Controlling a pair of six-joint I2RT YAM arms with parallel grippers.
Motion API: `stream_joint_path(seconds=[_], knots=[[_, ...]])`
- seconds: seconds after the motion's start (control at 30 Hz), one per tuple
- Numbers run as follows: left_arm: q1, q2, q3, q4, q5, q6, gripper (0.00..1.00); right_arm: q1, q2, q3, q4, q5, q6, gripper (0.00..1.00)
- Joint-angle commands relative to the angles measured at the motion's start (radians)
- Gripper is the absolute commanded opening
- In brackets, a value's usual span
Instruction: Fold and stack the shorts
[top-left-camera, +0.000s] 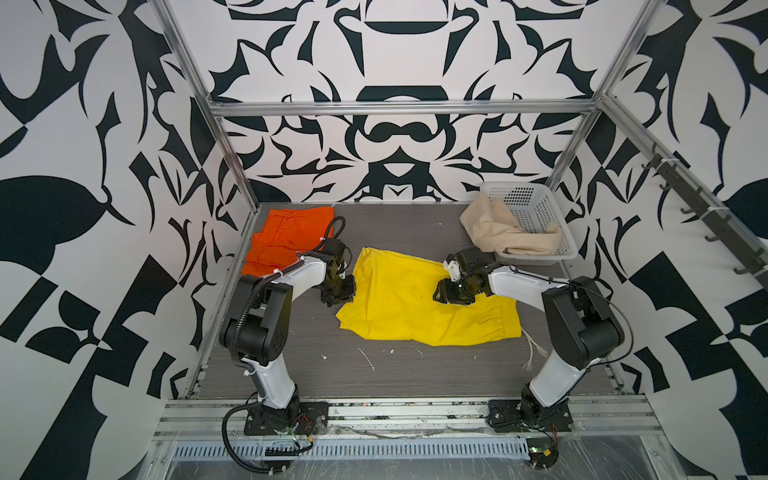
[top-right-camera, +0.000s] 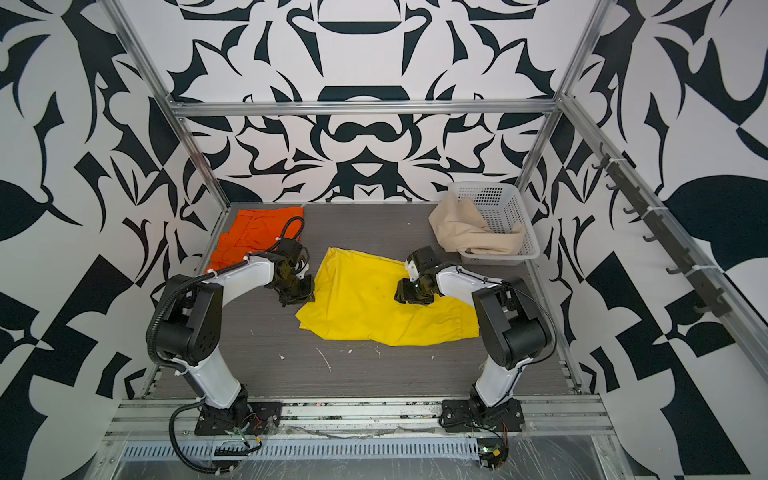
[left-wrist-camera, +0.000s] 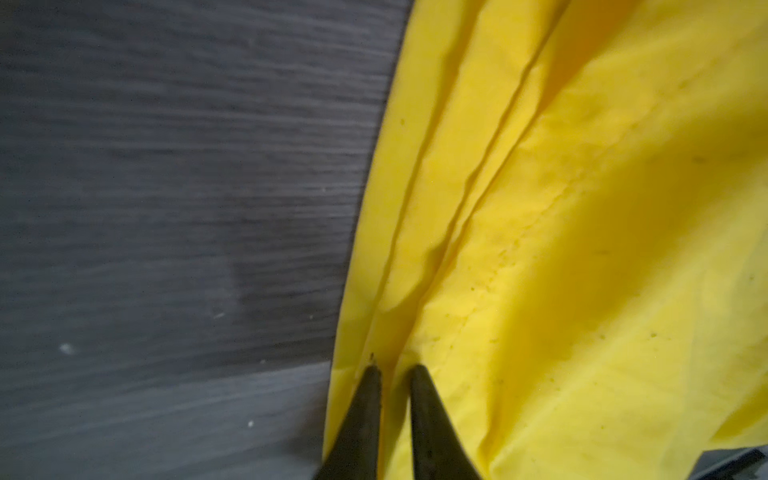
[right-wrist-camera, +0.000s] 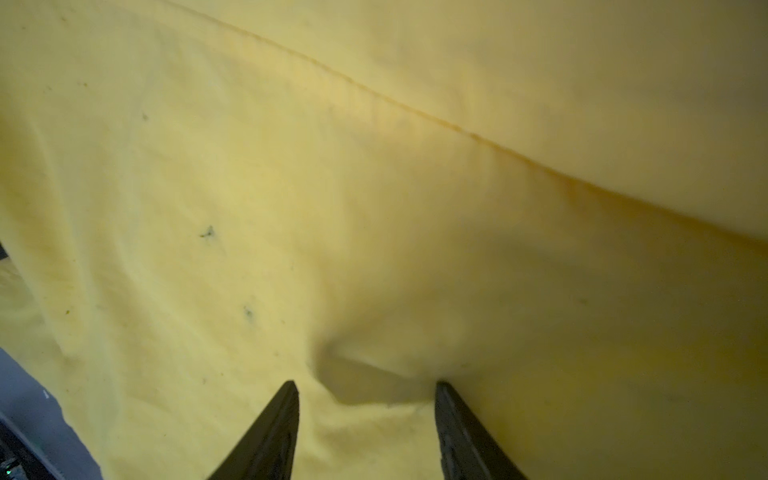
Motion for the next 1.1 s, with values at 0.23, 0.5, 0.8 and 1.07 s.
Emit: stream_joint_path(seconds=[0.23,0.5,0.8,1.07], knots=[[0.066,-0.134,-0.051,-0.052,-0.065,0.005,0.02,-0.042,0.007,-0.065,-0.043,0.129,0.069,0.57],[0.125,-0.128,-0.124,-0.015,-0.067,-0.013,0.07,-0.045,0.020,-0.104,-0.001,0.100,0.096,0.57],[0.091,-0.229,-0.020,-0.014,-0.040,-0.040,0.41,-0.045,-0.126,-0.037,0.056,-0.024,0.085,0.61],[0.086,-0.016,0.222,0.047,0.040,0.024,0.44,-0.045,-0.118,-0.010,0.021,-0.031,0.034,0.61]])
